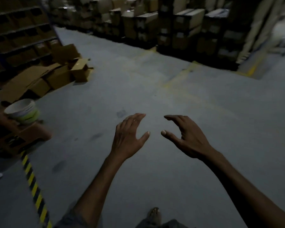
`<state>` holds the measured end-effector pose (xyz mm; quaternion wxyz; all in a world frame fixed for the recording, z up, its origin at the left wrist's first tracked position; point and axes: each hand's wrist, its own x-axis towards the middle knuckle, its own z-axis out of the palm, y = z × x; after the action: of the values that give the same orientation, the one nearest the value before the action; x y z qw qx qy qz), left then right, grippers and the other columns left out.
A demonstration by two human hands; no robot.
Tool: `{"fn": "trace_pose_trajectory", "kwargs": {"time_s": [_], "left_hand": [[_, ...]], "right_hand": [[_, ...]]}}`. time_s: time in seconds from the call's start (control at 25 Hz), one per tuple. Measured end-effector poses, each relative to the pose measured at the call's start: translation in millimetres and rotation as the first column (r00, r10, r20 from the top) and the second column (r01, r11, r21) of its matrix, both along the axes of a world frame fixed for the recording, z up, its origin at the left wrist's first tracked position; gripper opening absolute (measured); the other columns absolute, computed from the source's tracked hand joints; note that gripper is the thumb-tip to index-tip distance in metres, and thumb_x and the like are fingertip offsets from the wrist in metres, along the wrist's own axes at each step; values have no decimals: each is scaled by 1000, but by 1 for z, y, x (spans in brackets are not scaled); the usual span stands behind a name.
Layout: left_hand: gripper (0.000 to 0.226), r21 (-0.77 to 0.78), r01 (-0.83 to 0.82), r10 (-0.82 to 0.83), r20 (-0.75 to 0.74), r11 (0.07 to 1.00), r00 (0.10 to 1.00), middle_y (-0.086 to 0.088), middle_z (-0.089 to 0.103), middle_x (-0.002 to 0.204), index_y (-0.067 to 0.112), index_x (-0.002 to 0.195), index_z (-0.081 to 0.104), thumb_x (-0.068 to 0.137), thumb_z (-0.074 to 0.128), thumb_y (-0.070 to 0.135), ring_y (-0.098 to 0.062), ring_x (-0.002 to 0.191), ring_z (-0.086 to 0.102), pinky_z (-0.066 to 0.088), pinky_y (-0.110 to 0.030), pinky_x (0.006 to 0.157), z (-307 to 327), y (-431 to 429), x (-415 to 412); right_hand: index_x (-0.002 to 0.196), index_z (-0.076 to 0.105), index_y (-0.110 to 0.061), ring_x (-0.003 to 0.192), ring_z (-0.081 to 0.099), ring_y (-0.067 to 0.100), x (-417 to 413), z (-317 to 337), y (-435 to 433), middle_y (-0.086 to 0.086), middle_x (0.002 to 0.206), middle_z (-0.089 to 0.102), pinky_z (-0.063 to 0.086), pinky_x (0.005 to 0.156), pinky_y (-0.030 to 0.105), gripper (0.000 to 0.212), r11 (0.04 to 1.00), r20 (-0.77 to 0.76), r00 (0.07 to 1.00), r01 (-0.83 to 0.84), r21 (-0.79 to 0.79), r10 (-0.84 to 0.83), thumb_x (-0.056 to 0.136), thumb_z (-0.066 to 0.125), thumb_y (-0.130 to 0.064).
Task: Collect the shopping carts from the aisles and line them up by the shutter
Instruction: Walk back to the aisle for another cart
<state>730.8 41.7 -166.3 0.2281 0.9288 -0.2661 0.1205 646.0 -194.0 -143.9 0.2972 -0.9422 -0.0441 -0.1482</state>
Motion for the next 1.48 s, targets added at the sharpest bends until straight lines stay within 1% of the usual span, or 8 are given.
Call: {"fn": "trace_pose_trajectory", "kwargs": {"time_s": [0.24,0.48,0.64,0.8,0.92,1.08,1.28,1.48], "left_hand": [[67,102,302,-311,90,948,946,9,41,155,33,152,39,92,56,60,-15,144,35,34,-41,110,-1,-92,61],[63,113,489,-500,115,865,858,9,49,147,32,146,47,91,50,63,-15,138,42,39,-40,105,5,-195,84],[56,47,601,-603,49,798,796,11,54,143,34,143,49,93,55,60,-12,129,51,45,-37,96,8,-274,82],[44,-106,668,-675,-75,737,734,23,63,125,44,131,53,92,58,62,4,109,59,51,-27,79,13,-360,70],[41,-194,675,-702,-189,712,686,28,65,116,47,126,55,90,54,66,9,102,61,54,-28,79,13,-433,62],[41,-170,669,-688,-256,723,679,28,66,113,48,123,58,89,52,70,9,99,60,51,-27,81,17,-531,53],[36,-250,618,-654,-451,746,607,28,69,107,49,111,65,85,53,71,10,95,62,52,-30,85,22,-643,50],[34,-213,658,-670,-453,722,588,30,68,104,47,109,66,87,55,70,12,93,62,50,-25,81,12,-742,75]], "right_hand": [[147,44,-29,127,49,21,4,-4,-73,-1,140,57,40,101,41,64,889,48,957,283,-360,-286,95,49,-67],[142,48,-28,124,51,22,-12,-10,-135,-2,136,59,40,100,42,61,727,44,812,544,-419,-583,93,51,-64],[137,53,-32,123,53,15,-25,-12,-188,-8,135,60,41,100,39,55,692,-11,707,689,-214,-707,93,54,-65],[133,58,-36,111,56,1,-42,-20,-257,-16,128,62,49,93,34,55,661,-53,664,747,65,-746,90,56,-70],[131,58,-37,108,57,-4,-55,-28,-322,-20,125,63,50,89,30,57,639,-95,654,755,145,-751,89,53,-75],[125,63,-39,104,60,-8,-66,-28,-413,-24,115,66,53,90,33,52,620,-157,664,742,254,-731,89,53,-75],[109,73,-32,98,68,6,-70,-20,-524,-12,105,73,55,94,46,50,550,-226,716,666,504,-660,87,52,-71],[103,74,-25,95,69,10,-50,-26,-625,-8,102,74,53,90,41,55,527,-227,715,658,537,-661,87,48,-71]]}}
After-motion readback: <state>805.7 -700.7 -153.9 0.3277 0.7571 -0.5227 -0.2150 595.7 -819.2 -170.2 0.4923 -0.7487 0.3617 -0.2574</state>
